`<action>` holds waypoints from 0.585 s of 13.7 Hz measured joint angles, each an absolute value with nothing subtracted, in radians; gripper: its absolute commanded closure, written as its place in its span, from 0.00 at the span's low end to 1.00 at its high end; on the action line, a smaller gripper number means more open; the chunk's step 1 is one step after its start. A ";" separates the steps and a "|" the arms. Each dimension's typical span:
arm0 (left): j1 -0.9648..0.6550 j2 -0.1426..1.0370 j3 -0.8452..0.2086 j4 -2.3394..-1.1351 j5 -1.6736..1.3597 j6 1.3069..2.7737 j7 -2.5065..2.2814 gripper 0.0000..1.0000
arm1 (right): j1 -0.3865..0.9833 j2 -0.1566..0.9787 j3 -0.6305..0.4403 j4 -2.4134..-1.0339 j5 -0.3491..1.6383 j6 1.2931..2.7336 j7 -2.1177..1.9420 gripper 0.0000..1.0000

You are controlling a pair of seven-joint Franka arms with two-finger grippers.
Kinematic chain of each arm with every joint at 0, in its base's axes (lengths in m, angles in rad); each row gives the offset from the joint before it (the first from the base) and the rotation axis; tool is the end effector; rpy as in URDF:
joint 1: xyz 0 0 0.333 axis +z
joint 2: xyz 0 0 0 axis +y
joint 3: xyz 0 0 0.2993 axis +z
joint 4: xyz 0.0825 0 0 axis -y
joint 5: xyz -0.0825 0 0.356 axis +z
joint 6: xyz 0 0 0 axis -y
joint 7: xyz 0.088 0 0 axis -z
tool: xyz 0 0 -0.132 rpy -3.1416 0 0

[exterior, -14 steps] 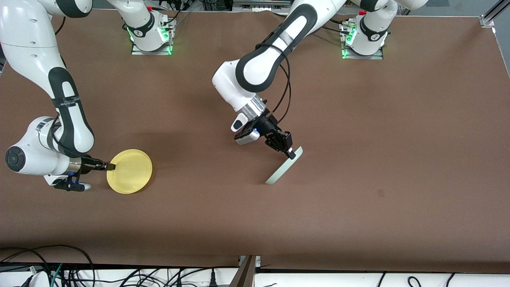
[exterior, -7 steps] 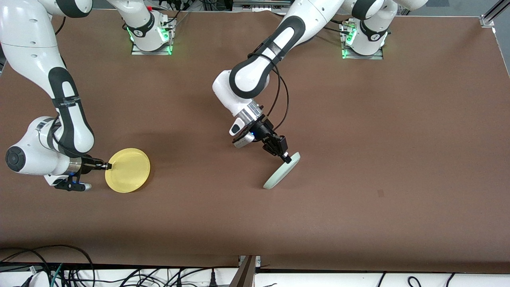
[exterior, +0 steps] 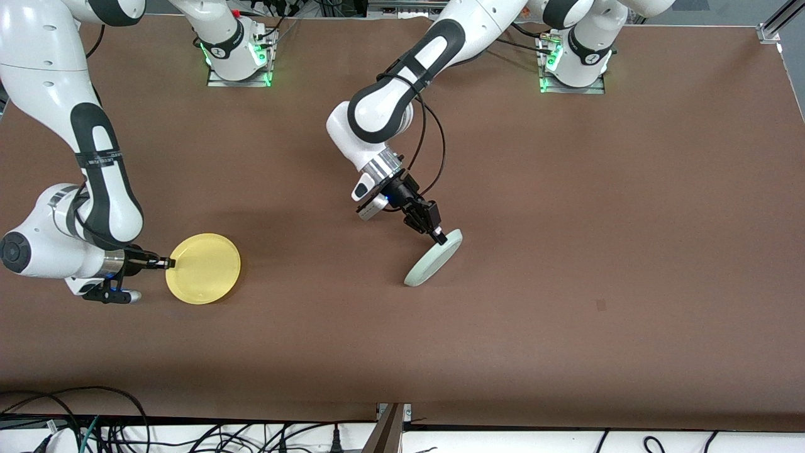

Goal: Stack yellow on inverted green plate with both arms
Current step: 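Lower the inverted green plate onto the table and open the left gripper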

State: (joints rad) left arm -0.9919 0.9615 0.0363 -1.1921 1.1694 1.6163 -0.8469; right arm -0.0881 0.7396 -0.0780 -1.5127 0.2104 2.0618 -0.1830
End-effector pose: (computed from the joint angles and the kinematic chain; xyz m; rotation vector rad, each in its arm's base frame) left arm 0.4873 -0.4982 0.2200 -1.8912 0.5215 -0.6899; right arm 0.6481 -0.0867 0.1937 -2.9774 0.1259 0.2428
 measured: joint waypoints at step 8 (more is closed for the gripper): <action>-1.109 0.992 0.039 -1.192 1.175 1.528 -0.908 0.00 | -0.087 0.691 -0.074 -1.278 0.211 1.746 -0.196 1.00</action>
